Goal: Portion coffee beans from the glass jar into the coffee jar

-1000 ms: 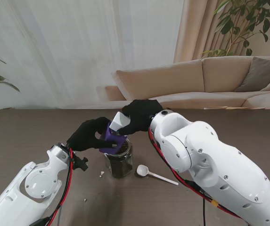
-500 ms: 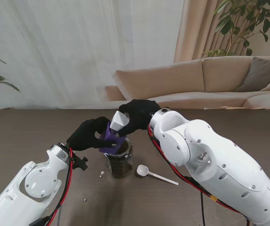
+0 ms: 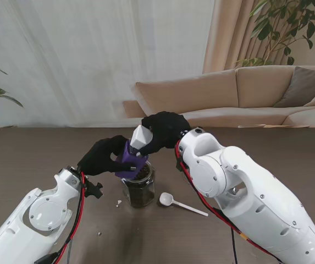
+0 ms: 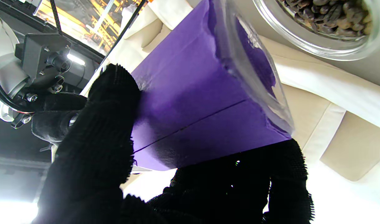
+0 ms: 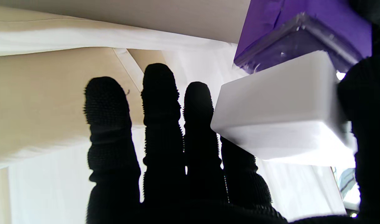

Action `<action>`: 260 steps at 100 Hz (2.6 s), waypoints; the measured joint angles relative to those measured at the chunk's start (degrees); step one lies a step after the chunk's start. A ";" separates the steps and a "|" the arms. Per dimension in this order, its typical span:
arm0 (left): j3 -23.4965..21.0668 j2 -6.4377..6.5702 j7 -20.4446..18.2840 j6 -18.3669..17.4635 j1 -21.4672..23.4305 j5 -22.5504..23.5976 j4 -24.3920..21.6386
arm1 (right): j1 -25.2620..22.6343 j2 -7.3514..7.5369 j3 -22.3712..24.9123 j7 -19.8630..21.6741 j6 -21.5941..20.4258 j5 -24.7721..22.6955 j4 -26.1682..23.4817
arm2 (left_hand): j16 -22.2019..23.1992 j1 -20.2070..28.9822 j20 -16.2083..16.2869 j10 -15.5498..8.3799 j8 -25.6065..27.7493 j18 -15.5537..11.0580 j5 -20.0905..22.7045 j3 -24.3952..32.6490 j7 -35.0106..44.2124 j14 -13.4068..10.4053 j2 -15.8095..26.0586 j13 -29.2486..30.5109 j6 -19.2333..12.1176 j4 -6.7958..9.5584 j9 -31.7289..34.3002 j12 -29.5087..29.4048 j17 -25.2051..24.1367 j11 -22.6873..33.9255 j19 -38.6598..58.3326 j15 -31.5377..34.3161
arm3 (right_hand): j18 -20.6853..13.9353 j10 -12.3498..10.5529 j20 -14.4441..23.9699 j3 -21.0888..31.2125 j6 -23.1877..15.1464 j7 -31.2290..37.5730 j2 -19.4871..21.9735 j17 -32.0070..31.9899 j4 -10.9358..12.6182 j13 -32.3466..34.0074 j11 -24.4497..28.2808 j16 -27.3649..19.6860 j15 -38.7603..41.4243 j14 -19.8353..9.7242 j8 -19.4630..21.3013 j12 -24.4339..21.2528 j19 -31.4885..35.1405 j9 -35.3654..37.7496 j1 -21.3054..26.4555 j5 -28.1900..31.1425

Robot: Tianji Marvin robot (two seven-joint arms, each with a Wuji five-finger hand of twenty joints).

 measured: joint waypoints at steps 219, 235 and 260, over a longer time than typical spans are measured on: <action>-2.30 -0.58 3.18 0.64 4.14 1.63 -2.60 | -14.57 4.70 16.53 -7.70 -22.17 -22.81 29.27 | 0.00 0.00 0.03 0.00 -0.01 0.01 0.00 0.00 0.00 0.01 -0.03 0.00 0.00 0.00 0.00 0.00 0.00 0.00 0.00 0.01 | -0.80 -0.39 -1.30 3.50 4.91 0.02 -0.09 -0.02 -0.52 1.18 0.91 0.63 -0.38 -1.98 -1.97 1.99 1.99 -2.52 1.30 -0.59; -2.37 -0.59 3.26 0.67 4.19 1.62 -2.60 | -12.71 4.79 14.41 -7.39 -21.95 -22.42 31.59 | 0.00 0.00 0.04 0.00 -0.01 0.01 0.00 0.00 0.00 0.01 -0.02 0.00 0.00 0.00 0.00 0.00 0.00 0.00 0.00 0.01 | -1.40 -0.55 -1.36 4.04 3.90 0.05 -0.06 -0.39 -0.55 0.17 0.91 0.63 -1.06 -2.03 -4.96 1.99 2.00 -3.95 1.70 -2.32; -2.70 -0.59 3.26 0.66 4.51 1.66 -2.70 | -10.15 4.98 11.29 -6.75 -21.49 -21.54 34.68 | 0.00 0.00 0.04 0.00 -0.01 0.01 0.00 0.00 0.00 0.02 -0.02 0.00 0.00 0.00 0.00 0.00 0.00 0.00 0.00 0.02 | -1.47 -1.29 -1.49 5.39 3.02 -0.43 0.01 -0.92 -0.55 -2.48 1.86 -0.06 -1.79 -2.17 -6.17 0.61 2.00 -7.53 1.92 -4.27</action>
